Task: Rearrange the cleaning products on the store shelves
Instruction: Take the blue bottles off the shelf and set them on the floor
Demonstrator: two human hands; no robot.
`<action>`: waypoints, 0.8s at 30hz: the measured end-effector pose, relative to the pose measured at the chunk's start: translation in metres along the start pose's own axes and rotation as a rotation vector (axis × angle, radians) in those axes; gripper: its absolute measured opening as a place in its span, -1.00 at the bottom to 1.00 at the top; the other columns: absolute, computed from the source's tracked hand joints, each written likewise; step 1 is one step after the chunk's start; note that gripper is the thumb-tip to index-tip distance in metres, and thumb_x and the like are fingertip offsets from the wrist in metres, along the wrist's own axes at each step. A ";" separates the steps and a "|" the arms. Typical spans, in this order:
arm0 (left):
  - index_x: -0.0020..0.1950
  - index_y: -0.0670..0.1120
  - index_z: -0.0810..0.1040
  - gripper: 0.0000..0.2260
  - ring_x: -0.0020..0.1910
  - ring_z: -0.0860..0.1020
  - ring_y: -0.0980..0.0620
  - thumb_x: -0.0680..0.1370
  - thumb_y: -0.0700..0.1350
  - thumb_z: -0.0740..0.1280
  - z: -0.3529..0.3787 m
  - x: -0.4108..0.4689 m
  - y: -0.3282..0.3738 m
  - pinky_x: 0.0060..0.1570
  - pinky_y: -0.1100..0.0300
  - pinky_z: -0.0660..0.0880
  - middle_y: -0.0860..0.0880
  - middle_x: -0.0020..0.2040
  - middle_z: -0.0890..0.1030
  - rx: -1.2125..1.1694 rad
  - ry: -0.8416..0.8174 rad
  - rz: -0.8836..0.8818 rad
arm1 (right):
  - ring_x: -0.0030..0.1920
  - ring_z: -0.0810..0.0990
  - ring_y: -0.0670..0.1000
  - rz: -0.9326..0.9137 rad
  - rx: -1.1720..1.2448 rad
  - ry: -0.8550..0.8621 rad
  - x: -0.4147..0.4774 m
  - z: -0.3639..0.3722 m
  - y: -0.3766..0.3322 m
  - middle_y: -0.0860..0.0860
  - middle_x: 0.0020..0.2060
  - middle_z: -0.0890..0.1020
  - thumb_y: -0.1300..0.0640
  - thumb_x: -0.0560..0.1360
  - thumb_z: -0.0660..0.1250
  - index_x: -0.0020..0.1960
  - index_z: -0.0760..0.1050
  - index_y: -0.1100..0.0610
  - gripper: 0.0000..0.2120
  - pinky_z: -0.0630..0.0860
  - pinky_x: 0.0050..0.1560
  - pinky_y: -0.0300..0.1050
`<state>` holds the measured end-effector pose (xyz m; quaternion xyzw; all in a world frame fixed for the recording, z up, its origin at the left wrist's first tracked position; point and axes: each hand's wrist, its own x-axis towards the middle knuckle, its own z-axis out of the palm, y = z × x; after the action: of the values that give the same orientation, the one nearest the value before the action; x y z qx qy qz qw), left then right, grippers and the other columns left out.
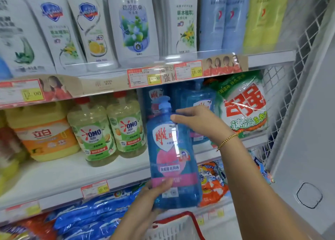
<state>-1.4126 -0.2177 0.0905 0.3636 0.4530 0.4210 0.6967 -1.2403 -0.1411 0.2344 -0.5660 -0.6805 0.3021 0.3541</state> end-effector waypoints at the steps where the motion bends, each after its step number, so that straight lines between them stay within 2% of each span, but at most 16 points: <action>1: 0.21 -0.13 0.55 -0.07 0.04 0.65 -0.17 -0.11 0.10 0.70 0.006 0.003 0.010 -0.05 -0.06 0.59 -0.17 0.05 0.68 -0.009 0.004 0.017 | 0.24 0.50 -0.02 0.004 0.002 -0.011 -0.001 -0.001 0.002 -0.04 0.31 0.50 -0.17 0.40 0.42 0.40 0.41 0.03 -0.37 0.50 0.18 -0.10; 4: 0.22 -0.09 0.54 -0.45 0.01 0.67 -0.11 0.27 0.05 0.51 0.022 0.016 0.042 -0.11 -0.01 0.63 -0.12 0.06 0.68 -0.030 -0.009 0.083 | 0.18 0.56 0.04 0.052 -0.029 -0.053 0.002 -0.001 0.013 0.03 0.33 0.48 -0.21 0.37 0.43 0.45 0.31 0.11 -0.23 0.51 0.21 0.01; 7: 0.18 -0.06 0.56 -0.64 -0.05 0.68 -0.09 0.41 0.00 0.43 0.031 0.035 0.067 -0.13 -0.01 0.64 -0.10 0.00 0.70 -0.036 0.028 0.104 | 0.21 0.54 0.06 0.083 -0.099 -0.071 0.008 0.001 0.023 0.08 0.34 0.47 -0.26 0.36 0.41 0.44 0.31 0.20 -0.18 0.49 0.24 0.04; 10: 0.23 -0.05 0.55 -0.54 0.03 0.66 -0.06 0.36 0.03 0.47 0.032 0.055 0.079 0.04 -0.04 0.59 -0.08 0.03 0.70 0.024 0.045 0.139 | 0.21 0.52 0.02 0.077 -0.044 -0.075 0.012 0.001 0.031 0.06 0.29 0.51 -0.17 0.36 0.46 0.41 0.36 0.18 -0.25 0.47 0.25 -0.03; 13: 0.25 -0.04 0.53 -0.41 0.03 0.66 -0.02 0.24 0.04 0.54 0.026 0.076 0.080 0.09 -0.05 0.58 -0.03 0.03 0.70 0.098 0.132 0.194 | 0.10 0.60 -0.04 0.029 0.137 -0.093 0.019 0.006 0.044 -0.06 0.00 0.67 0.01 0.37 0.51 0.13 0.57 0.07 -0.63 0.52 0.19 -0.06; 16: 0.25 -0.11 0.51 -0.22 0.04 0.65 -0.03 0.08 0.04 0.63 0.017 0.093 0.082 0.19 0.00 0.52 -0.06 0.04 0.69 0.211 0.220 0.266 | 0.04 0.62 -0.06 0.023 0.196 -0.053 0.034 0.019 0.060 -0.06 -0.01 0.69 0.13 0.32 0.56 0.15 0.60 0.07 -0.59 0.52 0.18 -0.09; 18: 0.24 -0.13 0.48 -0.25 0.05 0.63 -0.03 0.11 -0.06 0.65 0.010 0.102 0.085 0.19 0.03 0.52 -0.07 0.08 0.66 0.288 0.268 0.294 | -0.06 0.61 -0.08 0.031 0.156 0.027 0.042 0.033 0.064 -0.06 -0.04 0.67 0.18 0.29 0.57 0.15 0.59 0.10 -0.56 0.53 0.03 -0.24; 20: 0.26 -0.12 0.46 -0.33 0.06 0.62 -0.02 0.21 -0.19 0.62 0.002 0.110 0.086 0.15 0.06 0.54 -0.06 0.11 0.64 0.347 0.314 0.334 | -0.20 0.58 -0.07 0.027 0.088 0.133 0.046 0.049 0.063 -0.02 -0.12 0.65 0.24 0.30 0.55 0.10 0.57 0.14 -0.61 0.46 -0.23 -0.36; 21: 0.26 -0.11 0.46 -0.35 0.06 0.61 -0.02 0.23 -0.22 0.62 0.000 0.114 0.086 0.14 0.05 0.54 -0.05 0.11 0.63 0.367 0.334 0.349 | -0.20 0.59 -0.02 0.030 0.041 0.182 0.047 0.056 0.063 0.02 -0.13 0.65 0.25 0.31 0.53 0.09 0.56 0.16 -0.63 0.44 -0.28 -0.32; 24: 0.16 -0.02 0.51 -0.45 0.03 0.62 0.00 0.24 -0.24 0.61 -0.005 0.125 0.077 0.11 0.05 0.56 -0.03 0.09 0.65 0.406 0.336 0.386 | -0.11 0.62 0.10 0.055 -0.073 0.264 0.051 0.072 0.068 0.11 -0.11 0.65 0.27 0.32 0.49 0.03 0.54 0.19 -0.69 0.50 -0.21 -0.16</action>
<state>-1.4081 -0.0729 0.1164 0.4998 0.5590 0.5002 0.4330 -1.2673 -0.0800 0.1455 -0.6317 -0.6228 0.2095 0.4112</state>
